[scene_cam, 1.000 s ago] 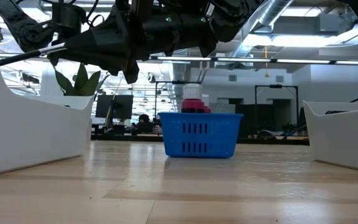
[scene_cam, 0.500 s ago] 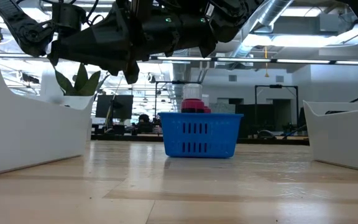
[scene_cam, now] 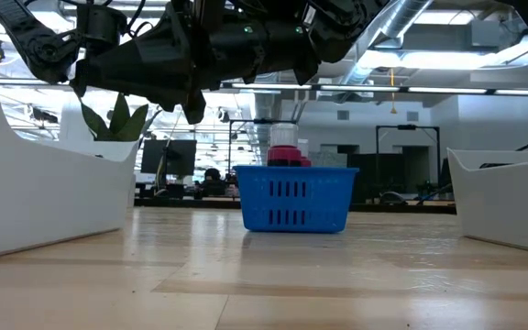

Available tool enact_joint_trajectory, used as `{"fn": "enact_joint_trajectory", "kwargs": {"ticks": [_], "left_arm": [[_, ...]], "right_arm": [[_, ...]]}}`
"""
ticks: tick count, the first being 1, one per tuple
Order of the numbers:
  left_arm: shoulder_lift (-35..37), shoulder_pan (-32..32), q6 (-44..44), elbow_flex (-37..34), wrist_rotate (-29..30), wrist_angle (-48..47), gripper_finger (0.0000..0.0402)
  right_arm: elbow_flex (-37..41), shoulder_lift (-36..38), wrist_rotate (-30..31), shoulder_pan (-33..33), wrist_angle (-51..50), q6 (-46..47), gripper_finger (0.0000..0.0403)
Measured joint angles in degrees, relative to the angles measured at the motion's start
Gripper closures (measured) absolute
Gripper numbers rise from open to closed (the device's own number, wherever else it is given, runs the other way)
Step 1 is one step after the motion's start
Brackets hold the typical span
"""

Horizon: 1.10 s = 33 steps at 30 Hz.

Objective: Pick & Place Paint Supplies
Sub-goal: Return to Home Position

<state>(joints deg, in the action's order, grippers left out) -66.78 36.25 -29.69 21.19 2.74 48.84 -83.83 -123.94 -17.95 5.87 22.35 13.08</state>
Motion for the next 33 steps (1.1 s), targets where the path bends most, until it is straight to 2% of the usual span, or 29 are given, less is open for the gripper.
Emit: {"fn": "enact_joint_trajectory", "kwargs": {"ticks": [9, 14, 18, 22, 24, 27, 33], "left_arm": [[0.00, 0.00, 0.00, 0.00, 0.00, 0.00, 0.0325], [0.00, 0.00, 0.00, 0.00, 0.00, -0.01, 0.0325], [0.00, 0.00, 0.00, 0.00, -0.02, -0.05, 0.0325], [0.00, -0.21, 0.00, 0.00, -0.01, -0.47, 0.0325], [0.00, -0.55, 0.00, 0.00, -0.01, -0.46, 0.0325], [0.00, -0.93, 0.00, 0.00, -0.02, -0.44, 0.0325], [0.00, -1.07, 0.00, 0.00, -0.02, -0.45, 0.0325]], "right_arm": [[0.00, 0.00, -0.05, 0.00, -0.83, -2.22, 0.0340], [0.02, 0.21, -1.76, -0.02, -3.73, -6.04, 0.0394], [0.02, 0.34, -2.77, -0.02, -9.48, -11.23, 0.0399], [0.05, 2.82, -4.64, -0.36, -20.15, -16.36, 0.0401], [1.02, 5.14, -4.44, -0.37, -24.55, -18.98, 0.0401], [3.44, 10.32, -2.97, -0.38, -25.84, -22.29, 0.0402], [10.89, 26.82, -2.97, -0.78, -28.62, -30.53, 0.0402]]}}
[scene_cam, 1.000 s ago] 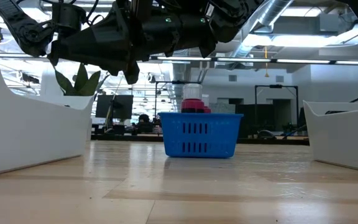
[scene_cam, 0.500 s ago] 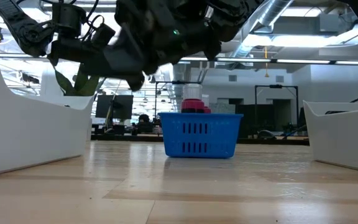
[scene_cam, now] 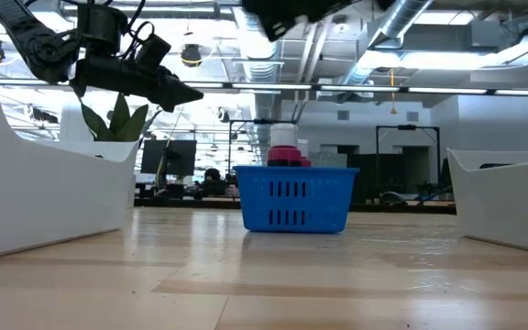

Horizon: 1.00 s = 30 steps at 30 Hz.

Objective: Pick & Place Paint Supplies
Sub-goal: Return to Home Position

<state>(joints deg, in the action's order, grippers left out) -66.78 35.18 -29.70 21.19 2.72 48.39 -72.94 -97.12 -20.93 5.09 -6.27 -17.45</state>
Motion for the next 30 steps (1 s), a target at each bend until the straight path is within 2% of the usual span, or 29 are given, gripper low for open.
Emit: {"fn": "enact_joint_trajectory", "kwargs": {"ticks": [5, 12, 15, 21, 25, 30], "left_arm": [[0.00, -0.09, 0.00, 0.00, 0.00, 0.01, 0.0325], [0.00, -0.29, 0.00, 0.00, 0.00, -0.01, 0.0325], [0.00, -0.94, 0.00, 0.00, 0.01, 0.01, 0.0325], [0.00, -1.92, 0.00, 0.00, 0.00, 0.27, 0.0325], [0.00, -1.92, 0.00, 0.00, 0.00, 0.66, 0.0325], [0.00, -1.92, 0.07, 0.00, 0.00, 0.65, 0.0325]], "right_arm": [[11.85, 13.94, 0.01, -1.50, 0.54, -2.43, 0.0402], [34.21, 32.97, 0.40, -9.09, 15.71, 3.31, 0.0403], [43.15, 39.01, 0.02, -11.76, 23.17, 6.18, 0.0403], [55.14, 44.46, 1.02, -13.04, 32.74, 9.26, 0.0403], [60.90, 44.81, 11.46, -13.46, 41.03, 10.64, 0.0403], [64.25, 44.76, 10.64, -16.48, 43.12, 10.60, 0.0403]]}}
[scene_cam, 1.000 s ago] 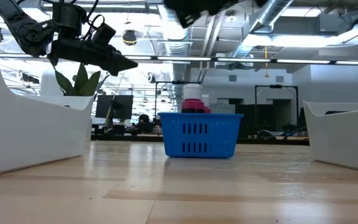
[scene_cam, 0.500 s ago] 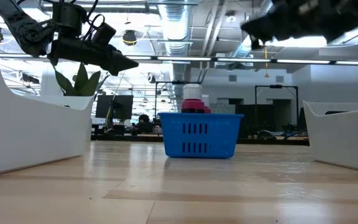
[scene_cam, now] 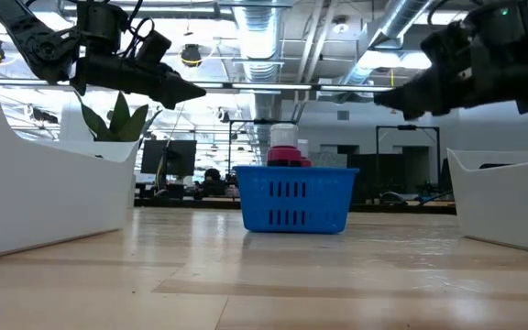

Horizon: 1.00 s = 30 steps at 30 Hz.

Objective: Pick & Place Paint Supplies
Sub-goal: Return to Home Position

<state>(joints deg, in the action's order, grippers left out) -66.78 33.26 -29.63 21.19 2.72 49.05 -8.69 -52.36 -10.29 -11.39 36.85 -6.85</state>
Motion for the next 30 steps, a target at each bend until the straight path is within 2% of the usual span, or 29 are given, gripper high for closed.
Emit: {"fn": "enact_joint_trajectory", "kwargs": {"ticks": [6, 11, 20, 30], "left_arm": [[0.00, 0.00, 0.07, 0.00, 0.00, -0.01, 0.0325], [0.00, 0.02, 0.09, 0.00, 0.02, -0.03, 0.0325], [0.00, 0.02, 0.09, 0.00, 0.02, -0.14, 0.0325], [0.00, 0.02, 0.09, 0.00, 0.02, -0.16, 0.0325]], "right_arm": [[3.69, 0.70, -0.13, -2.50, 0.65, -0.62, 0.0403], [8.27, 6.25, -0.18, -4.76, 2.63, 0.26, 0.0403], [8.26, 25.14, -1.43, -4.06, -13.28, 0.45, 0.0403], [8.29, 52.16, 10.27, 2.37, -33.78, 1.08, 0.0403]]}}
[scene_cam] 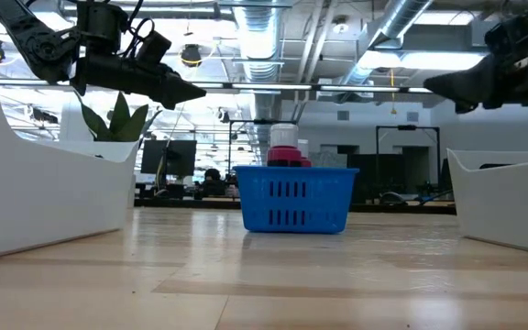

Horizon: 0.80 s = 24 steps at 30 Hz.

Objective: Pick & Place Paint Supplies
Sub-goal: Return to Home Position

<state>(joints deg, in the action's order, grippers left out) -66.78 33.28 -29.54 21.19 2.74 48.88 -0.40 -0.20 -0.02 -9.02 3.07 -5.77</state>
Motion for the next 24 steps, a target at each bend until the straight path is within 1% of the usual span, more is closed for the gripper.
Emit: {"fn": "enact_joint_trajectory", "kwargs": {"ticks": [2, 4, 5, 6, 16, 22, 24], "left_arm": [[0.00, 0.00, 0.00, 0.00, 0.02, 0.00, 0.0325], [0.00, 0.00, 0.00, 0.00, 0.00, 0.06, 0.0325], [0.00, 0.00, 0.00, 0.00, 0.00, 0.09, 0.0325], [0.00, 0.00, 0.00, 0.00, 0.00, 0.03, 0.0325], [0.00, 0.00, 0.00, -0.02, 0.00, -0.02, 0.0325], [0.00, 0.00, 0.00, 0.00, 0.00, -0.02, 0.0325], [0.00, 0.00, 0.00, 0.00, 0.00, -0.02, 0.0325]], "right_arm": [[0.00, -0.06, 4.72, 1.69, -0.32, 1.14, 0.0403], [0.00, -0.33, 11.62, 3.55, 0.66, 2.64, 0.0403], [0.00, -0.64, 14.12, 4.39, 0.42, 3.59, 0.0403], [0.02, -1.07, 15.03, 5.22, 0.07, 4.09, 0.0403], [-0.25, -0.88, 14.94, 13.88, -0.82, -0.32, 0.0403], [-0.35, -0.93, 14.85, 16.71, -1.16, -2.40, 0.0403], [-0.37, -0.90, 13.96, 17.28, -1.35, -3.60, 0.0403]]}}
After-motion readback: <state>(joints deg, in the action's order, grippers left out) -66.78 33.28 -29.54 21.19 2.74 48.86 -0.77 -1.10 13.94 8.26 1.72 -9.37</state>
